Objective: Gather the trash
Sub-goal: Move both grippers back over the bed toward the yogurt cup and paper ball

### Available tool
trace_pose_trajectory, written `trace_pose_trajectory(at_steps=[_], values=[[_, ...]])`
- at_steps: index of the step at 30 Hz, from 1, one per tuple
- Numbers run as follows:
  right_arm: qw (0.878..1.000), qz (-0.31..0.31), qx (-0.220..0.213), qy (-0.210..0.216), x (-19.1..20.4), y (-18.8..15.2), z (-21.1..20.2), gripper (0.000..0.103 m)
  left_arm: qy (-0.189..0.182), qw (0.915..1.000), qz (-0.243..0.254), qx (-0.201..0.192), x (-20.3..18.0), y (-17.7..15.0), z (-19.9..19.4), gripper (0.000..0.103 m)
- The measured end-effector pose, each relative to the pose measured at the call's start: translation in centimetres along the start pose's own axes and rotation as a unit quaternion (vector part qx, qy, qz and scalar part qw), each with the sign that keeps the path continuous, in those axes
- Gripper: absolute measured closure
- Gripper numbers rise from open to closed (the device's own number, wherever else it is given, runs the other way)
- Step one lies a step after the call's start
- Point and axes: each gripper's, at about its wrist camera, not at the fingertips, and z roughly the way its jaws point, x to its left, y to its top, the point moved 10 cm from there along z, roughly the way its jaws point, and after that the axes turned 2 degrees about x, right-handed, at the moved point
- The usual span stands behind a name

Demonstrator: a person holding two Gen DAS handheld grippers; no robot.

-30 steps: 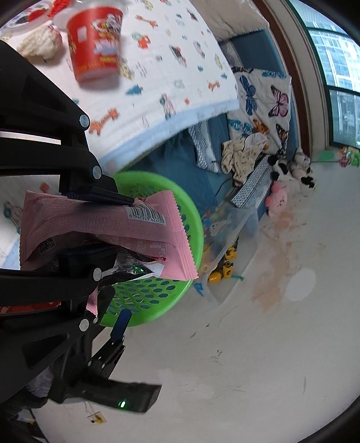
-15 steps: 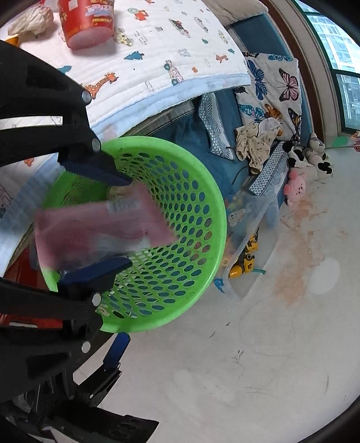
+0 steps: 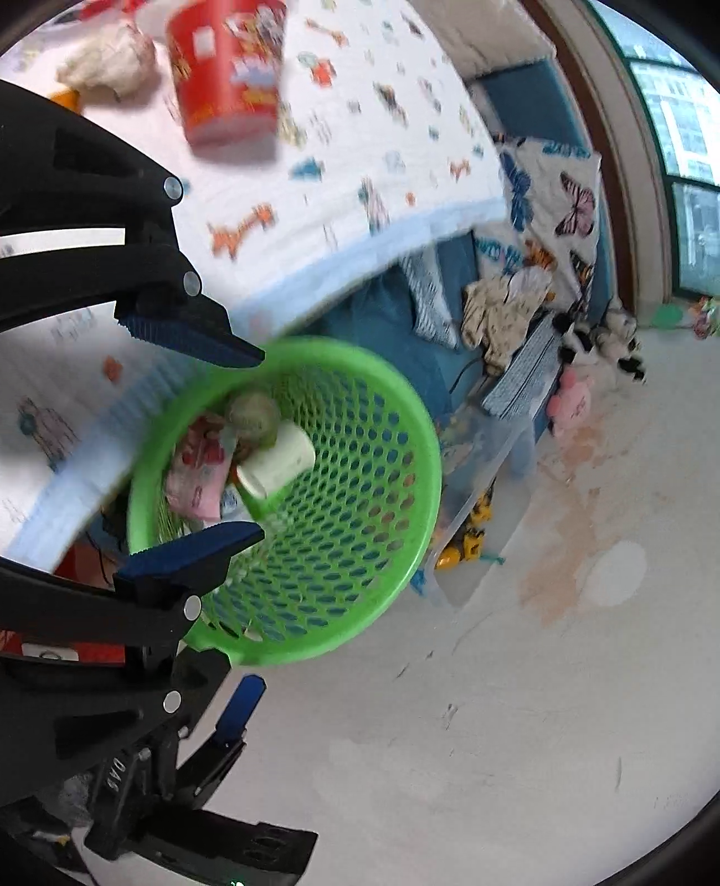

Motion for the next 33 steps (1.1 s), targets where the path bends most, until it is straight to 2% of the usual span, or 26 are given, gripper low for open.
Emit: trace_pose_trajectory(at_steps=[9,12,18,22,24,30,33], values=[[0.999,-0.037,0.004,0.026,5.5,-0.3,0.7,0.023,0.029,0.9985,-0.041,-0.022,5.5,-3.7,-4.9,0.044],[0.998,-0.047,0.007,0.034,7.1,-0.5,1.1,0.023,0.055,0.9968,-0.049,-0.031,7.7,-4.7,-6.4,0.044],[0.996,-0.073,0.021,0.056,10.9,-1.0,2.3,0.023,0.098,0.9901,-0.088,-0.048,13.2,-7.0,-9.9,0.044],[0.993,-0.09,0.029,0.072,13.6,-1.4,3.2,0.023,0.14,0.982,-0.109,-0.066,17.1,-8.5,-12.5,0.044],[0.991,-0.098,0.032,0.081,14.9,-1.4,3.7,0.023,0.159,0.9776,-0.119,-0.07,19.0,-9.2,-13.5,0.035],[0.986,-0.124,0.043,0.102,18.3,-1.9,4.7,0.023,0.21,0.9648,-0.146,-0.064,24.5,-11.7,-15.5,0.025],[0.982,-0.141,0.051,0.113,20.4,-2.2,5.4,0.023,0.22,0.9646,-0.136,-0.05,26.3,-12.8,-15.5,0.018]])
